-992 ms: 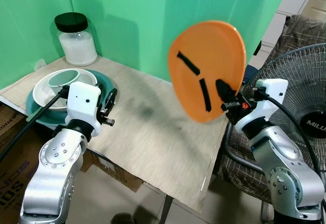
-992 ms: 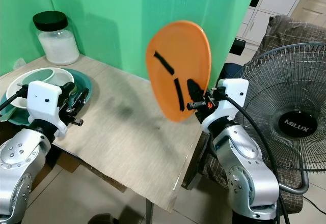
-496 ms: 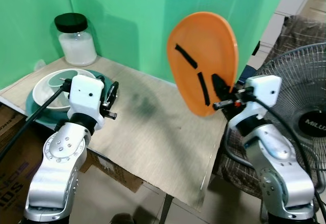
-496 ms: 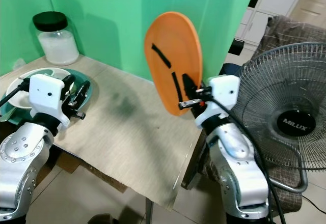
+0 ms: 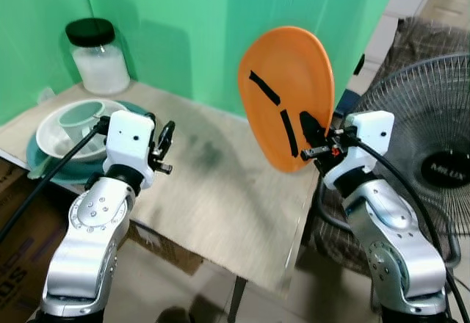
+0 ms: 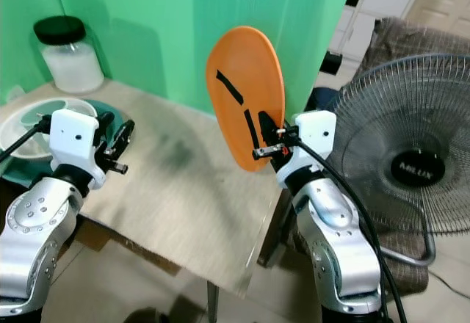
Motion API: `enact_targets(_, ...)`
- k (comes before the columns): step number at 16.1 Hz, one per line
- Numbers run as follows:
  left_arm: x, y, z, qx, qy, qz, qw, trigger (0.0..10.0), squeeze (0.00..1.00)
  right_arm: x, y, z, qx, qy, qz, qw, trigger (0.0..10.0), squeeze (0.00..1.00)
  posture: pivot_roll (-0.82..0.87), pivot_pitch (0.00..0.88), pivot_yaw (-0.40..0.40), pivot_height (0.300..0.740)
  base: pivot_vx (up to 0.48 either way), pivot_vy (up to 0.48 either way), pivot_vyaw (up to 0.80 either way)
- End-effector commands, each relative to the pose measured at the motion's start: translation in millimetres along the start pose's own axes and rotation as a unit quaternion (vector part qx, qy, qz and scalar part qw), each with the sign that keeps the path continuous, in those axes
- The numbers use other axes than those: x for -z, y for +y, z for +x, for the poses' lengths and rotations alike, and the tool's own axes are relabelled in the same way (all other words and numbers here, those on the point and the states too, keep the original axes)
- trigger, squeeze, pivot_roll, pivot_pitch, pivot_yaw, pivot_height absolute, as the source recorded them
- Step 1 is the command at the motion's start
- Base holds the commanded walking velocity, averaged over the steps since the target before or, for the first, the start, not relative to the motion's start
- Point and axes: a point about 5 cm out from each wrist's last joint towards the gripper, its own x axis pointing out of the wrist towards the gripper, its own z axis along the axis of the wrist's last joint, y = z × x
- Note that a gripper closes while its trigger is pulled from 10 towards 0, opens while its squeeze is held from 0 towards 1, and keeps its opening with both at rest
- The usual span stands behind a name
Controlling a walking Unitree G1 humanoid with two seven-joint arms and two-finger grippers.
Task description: Setting the table
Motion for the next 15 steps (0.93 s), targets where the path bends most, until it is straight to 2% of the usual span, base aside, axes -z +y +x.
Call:
enact_targets(1,-2.1,-1.4,1.7,0.004,-0.005,-0.001,1.000,10.0,0.00,-9.0,3.1,2.3,-0.007,-0.023,-0.005,1.000,10.0,0.00,0.17,0.000,-0.059,0.740,-0.259,0.000,0.00)
enact_targets(13,-1.4,-3.9,-0.1,0.007,-0.005,-0.005,1.000,10.0,0.00,-8.7,2.2,2.9,0.011,-0.023,-0.048,0.999,10.0,0.00,0.16,0.000,-0.057,0.740,-0.253,0.000,0.00)
enact_targets(15,-1.7,-4.7,0.4,0.006,-0.006,-0.007,1.000,10.0,0.00,-8.9,2.5,3.0,0.007,-0.023,-0.052,0.998,10.0,0.00,0.16,0.000,-0.057,0.740,0.000,0.000,0.00)
